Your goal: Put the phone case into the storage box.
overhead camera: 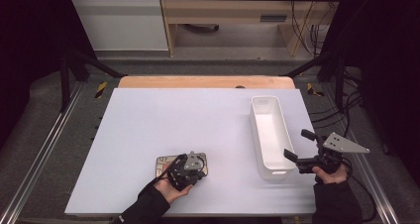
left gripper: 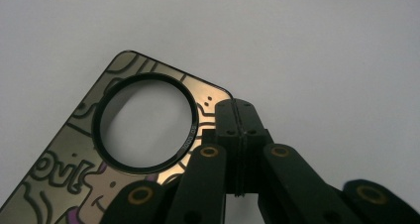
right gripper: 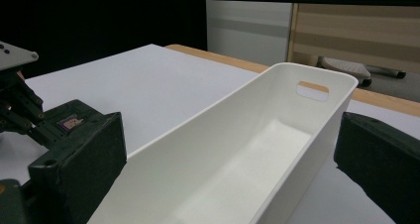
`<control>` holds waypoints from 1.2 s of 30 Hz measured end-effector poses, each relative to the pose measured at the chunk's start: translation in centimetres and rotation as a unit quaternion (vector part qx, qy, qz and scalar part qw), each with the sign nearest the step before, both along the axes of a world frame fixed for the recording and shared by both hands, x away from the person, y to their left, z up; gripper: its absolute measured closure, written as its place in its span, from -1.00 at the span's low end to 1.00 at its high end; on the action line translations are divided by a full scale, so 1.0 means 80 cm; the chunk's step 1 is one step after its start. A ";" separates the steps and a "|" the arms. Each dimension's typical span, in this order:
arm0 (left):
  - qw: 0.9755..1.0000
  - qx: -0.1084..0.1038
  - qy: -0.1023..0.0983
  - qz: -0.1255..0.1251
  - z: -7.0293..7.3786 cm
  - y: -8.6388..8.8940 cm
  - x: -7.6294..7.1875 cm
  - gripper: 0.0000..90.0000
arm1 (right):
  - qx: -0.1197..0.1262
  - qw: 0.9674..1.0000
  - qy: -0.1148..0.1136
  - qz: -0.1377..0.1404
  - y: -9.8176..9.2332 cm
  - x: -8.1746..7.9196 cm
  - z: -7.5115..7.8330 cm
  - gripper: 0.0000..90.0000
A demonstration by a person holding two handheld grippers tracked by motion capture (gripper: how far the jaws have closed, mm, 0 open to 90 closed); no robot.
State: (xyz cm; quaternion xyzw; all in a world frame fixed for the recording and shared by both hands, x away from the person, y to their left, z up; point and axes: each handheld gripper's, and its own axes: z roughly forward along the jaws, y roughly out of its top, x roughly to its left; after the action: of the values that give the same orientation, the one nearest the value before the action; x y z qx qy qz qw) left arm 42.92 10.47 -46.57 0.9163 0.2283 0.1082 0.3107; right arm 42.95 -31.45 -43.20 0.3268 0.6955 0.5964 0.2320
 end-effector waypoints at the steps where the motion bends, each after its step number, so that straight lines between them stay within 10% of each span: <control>1: 1.000 0.002 -0.001 0.000 -0.001 -0.001 0.000 0.99 | 0.000 1.000 0.000 0.000 0.000 0.000 0.000 -0.99; 36: 0.999 0.000 -0.037 0.036 -0.011 -0.009 0.031 0.99 | -0.002 1.000 0.001 0.000 0.001 0.001 0.000 -0.99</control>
State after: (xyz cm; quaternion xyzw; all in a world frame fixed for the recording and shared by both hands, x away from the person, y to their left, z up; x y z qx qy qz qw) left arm 45.37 9.76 -47.48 0.9027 0.2494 0.1535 0.3151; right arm 43.01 -31.35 -43.23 0.3266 0.6969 0.5949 0.2319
